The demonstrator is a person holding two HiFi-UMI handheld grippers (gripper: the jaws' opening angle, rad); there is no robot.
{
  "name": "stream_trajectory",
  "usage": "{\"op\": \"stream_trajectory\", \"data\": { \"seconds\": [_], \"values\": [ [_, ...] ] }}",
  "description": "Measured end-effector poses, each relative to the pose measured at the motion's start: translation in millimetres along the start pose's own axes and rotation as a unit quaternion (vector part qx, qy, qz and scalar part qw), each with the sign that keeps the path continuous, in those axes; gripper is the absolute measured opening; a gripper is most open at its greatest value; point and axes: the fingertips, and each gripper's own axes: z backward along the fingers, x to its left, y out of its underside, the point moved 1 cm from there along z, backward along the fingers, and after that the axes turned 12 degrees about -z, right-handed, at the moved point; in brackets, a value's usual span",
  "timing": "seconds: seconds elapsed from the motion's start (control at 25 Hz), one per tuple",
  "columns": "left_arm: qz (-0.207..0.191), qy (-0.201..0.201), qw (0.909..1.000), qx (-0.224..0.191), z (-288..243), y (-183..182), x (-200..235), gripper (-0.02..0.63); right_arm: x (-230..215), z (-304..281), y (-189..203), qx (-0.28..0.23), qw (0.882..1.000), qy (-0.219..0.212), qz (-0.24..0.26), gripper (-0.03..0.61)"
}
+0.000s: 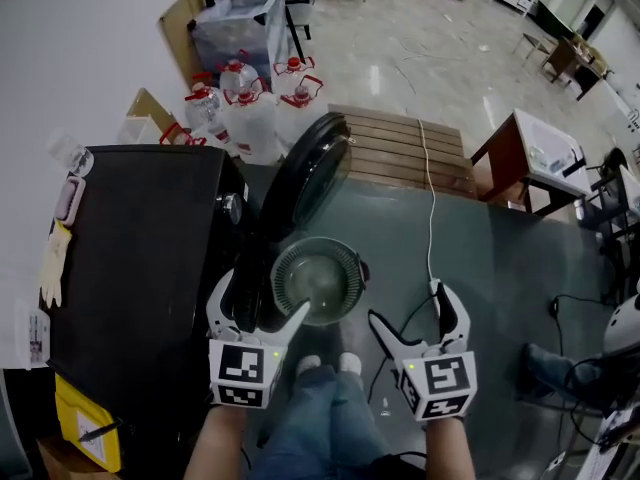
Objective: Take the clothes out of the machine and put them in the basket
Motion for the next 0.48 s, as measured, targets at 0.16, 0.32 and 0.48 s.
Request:
{"op": "stream_trajectory", "data": {
  "seconds": [0.16, 0.32, 0.48],
  "values": [
    [0.012, 0.007, 0.9997, 0.022, -14.8, 27.1, -22.2, 0.520, -6.7, -13.8, 25.9, 0.017, 1.000, -0.016, 0.000, 0.509],
    [0.024, 0.006, 0.9993, 0.027, -34.5, 45.9, -35.7, 0.515, -16.3, -30.7, 48.1, 0.026, 0.999, -0.025, 0.005, 0.509],
    [0.028, 0.004, 0.9991, 0.031, -49.8, 65.2, -43.2, 0.503, -23.5, -49.8, 68.9, 0.030, 0.999, -0.033, -0.004, 0.509]
  ]
}}
